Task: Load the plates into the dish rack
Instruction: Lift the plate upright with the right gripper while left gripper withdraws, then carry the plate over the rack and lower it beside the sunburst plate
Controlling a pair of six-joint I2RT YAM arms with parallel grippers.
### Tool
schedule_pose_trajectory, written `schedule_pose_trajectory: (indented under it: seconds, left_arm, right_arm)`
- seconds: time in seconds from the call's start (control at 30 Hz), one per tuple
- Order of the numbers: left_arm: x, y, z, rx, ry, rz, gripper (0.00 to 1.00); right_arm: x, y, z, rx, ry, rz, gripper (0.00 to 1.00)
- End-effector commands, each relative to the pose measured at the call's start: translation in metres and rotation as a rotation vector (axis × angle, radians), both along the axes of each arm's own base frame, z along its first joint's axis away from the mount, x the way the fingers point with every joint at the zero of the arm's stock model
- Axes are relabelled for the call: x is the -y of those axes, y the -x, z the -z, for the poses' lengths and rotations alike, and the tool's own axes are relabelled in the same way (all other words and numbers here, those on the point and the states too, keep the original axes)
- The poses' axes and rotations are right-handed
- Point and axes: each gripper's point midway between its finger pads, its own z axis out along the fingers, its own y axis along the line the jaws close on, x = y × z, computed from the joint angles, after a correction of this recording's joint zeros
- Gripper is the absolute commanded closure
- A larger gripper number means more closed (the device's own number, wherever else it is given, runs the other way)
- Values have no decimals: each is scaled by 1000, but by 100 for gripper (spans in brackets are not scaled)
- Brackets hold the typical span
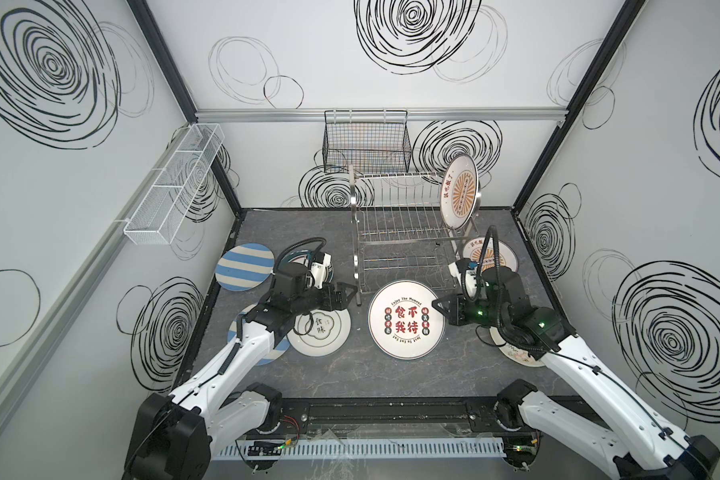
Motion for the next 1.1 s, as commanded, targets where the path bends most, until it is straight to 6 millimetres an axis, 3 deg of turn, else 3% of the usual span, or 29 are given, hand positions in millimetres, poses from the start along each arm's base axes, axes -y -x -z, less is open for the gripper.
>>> schedule_pose_trajectory:
  seconds: [0.0, 0.2, 0.43, 0.83, 1.07]
  left_arm:
    - [-13, -6, -13, 45, -36, 5, 4]
    - [-34, -20, -20, 89, -89, -42, 4]
    - [-35, -27, -22, 92, -50, -38, 4]
    - [-35, -25, -19, 90, -46, -39, 4]
    - [-33, -24, -15, 78, -36, -31, 4]
  right_arm:
    - [-13, -8, -42, 114, 0, -26, 100]
    - [-23, -18, -102, 220, -19, -63, 100]
    - [-18, -40, -178, 376, -26, 19, 100]
    - [23, -95, -266, 600, 91, 354, 100]
    - [33, -121, -309, 721, 149, 500, 100]
